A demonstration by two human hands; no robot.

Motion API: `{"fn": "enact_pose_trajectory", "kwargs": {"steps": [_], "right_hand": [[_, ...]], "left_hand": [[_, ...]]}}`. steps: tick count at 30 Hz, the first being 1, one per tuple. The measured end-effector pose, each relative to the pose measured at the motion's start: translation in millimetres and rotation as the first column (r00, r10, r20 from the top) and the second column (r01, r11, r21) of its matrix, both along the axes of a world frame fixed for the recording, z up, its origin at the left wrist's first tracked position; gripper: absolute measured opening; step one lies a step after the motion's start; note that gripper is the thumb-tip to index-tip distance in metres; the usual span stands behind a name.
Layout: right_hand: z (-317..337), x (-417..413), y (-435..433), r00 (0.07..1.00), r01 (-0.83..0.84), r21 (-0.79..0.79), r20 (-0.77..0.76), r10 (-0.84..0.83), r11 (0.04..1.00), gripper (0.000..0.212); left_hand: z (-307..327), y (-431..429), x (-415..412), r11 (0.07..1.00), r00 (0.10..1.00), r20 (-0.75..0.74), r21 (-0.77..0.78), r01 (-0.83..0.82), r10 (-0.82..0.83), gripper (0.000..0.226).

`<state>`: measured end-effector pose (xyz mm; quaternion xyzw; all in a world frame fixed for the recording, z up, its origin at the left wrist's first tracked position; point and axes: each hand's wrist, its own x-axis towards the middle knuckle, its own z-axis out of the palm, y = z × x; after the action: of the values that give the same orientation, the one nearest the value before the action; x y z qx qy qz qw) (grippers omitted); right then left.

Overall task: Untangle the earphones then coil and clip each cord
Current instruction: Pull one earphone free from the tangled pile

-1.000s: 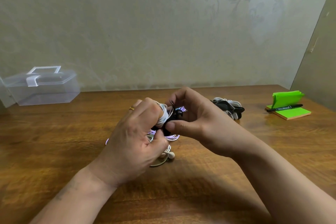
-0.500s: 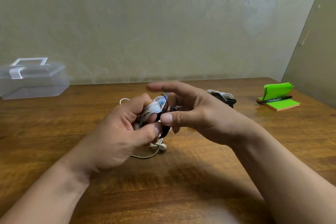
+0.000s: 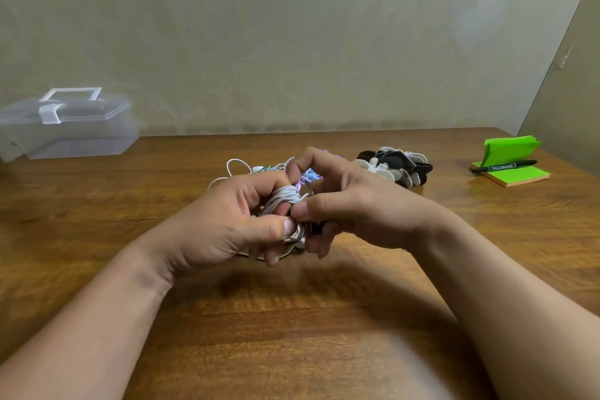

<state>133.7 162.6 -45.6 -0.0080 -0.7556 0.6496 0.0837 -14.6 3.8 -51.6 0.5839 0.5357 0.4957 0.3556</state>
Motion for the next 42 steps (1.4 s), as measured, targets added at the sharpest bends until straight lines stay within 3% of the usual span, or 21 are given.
{"fn": "enact_pose_trajectory", "kwargs": {"steps": [8,14,18,23,30,39,42], "right_hand": [[-12,-11,6,0.994,0.103,-0.104,-0.022,-0.105,0.989,0.019],[-13,-12,8,0.983,0.140,-0.086,-0.110,-0.149,0.986,0.019],[-18,-14,3,0.974,0.172,-0.034,-0.144,-0.175,0.985,0.013],[-22,-26,-9,0.887,0.396,0.000,-0.257,-0.383,0.918,0.024],[-23,-34,-14,0.821,0.495,-0.021,-0.318,-0.475,0.869,0.024],[-14,-34,-18,0.812,0.481,-0.082,-0.333,-0.479,0.873,0.027],[-12,-34,-20,0.805,0.496,-0.091,-0.325,-0.497,0.863,0.032]], "left_hand": [[-6,8,12,0.996,0.993,0.081,0.025,-0.087,0.084,0.019],[-10,15,16,0.985,0.991,-0.031,0.123,-0.123,0.128,0.015],[-12,18,13,0.969,0.980,0.028,0.143,-0.200,0.198,0.014],[-19,28,13,0.946,0.940,0.239,0.152,-0.285,0.245,0.009],[-20,32,20,0.961,0.890,0.411,0.099,-0.257,0.196,0.015],[-16,30,16,0.979,0.890,0.439,0.094,-0.183,0.124,0.013],[-16,29,14,0.979,0.891,0.435,0.092,-0.184,0.127,0.024]]}}
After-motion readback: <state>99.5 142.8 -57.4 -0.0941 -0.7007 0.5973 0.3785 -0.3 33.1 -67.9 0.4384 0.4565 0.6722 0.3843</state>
